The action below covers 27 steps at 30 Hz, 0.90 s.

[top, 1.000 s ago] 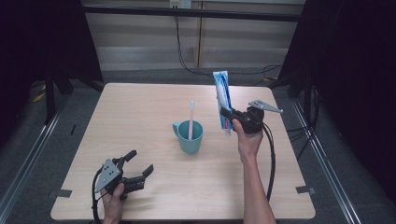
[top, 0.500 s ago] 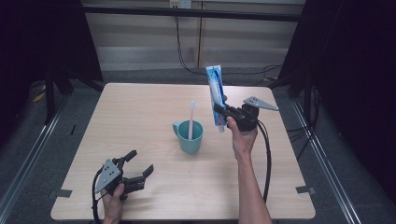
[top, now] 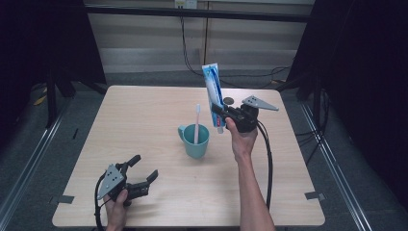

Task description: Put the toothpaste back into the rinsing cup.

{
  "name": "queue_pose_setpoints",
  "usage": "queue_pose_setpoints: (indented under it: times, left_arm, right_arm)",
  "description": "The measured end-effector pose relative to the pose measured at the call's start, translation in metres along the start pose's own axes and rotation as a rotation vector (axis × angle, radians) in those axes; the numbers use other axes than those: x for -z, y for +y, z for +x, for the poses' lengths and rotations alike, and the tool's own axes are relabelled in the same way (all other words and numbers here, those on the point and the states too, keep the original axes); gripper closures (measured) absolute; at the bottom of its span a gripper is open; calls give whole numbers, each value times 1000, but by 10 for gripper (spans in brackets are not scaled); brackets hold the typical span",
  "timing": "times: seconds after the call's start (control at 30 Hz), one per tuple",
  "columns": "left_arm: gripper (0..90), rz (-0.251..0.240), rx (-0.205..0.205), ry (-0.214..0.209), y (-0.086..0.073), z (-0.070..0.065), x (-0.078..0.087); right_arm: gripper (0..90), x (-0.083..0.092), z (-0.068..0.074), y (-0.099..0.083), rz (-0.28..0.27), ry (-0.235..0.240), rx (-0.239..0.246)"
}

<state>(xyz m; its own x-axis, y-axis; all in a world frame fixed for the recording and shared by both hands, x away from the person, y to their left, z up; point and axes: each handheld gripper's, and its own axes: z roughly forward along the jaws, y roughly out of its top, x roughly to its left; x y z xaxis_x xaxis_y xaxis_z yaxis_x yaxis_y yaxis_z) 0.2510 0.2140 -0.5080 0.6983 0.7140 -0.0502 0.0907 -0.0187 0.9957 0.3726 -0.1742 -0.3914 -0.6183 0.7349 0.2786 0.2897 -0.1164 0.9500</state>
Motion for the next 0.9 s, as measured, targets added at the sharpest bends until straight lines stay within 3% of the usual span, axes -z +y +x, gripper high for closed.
queue_pose_setpoints:
  times: [0.3,0.9]
  left_arm:
    - [157,-3,10,-4,0,-1,0]
    - [158,-5,0,0,0,0,1]
  right_arm:
    - [727,-19,10,-4,25,27,4]
    - [728,-40,20,-18,69,63,8]
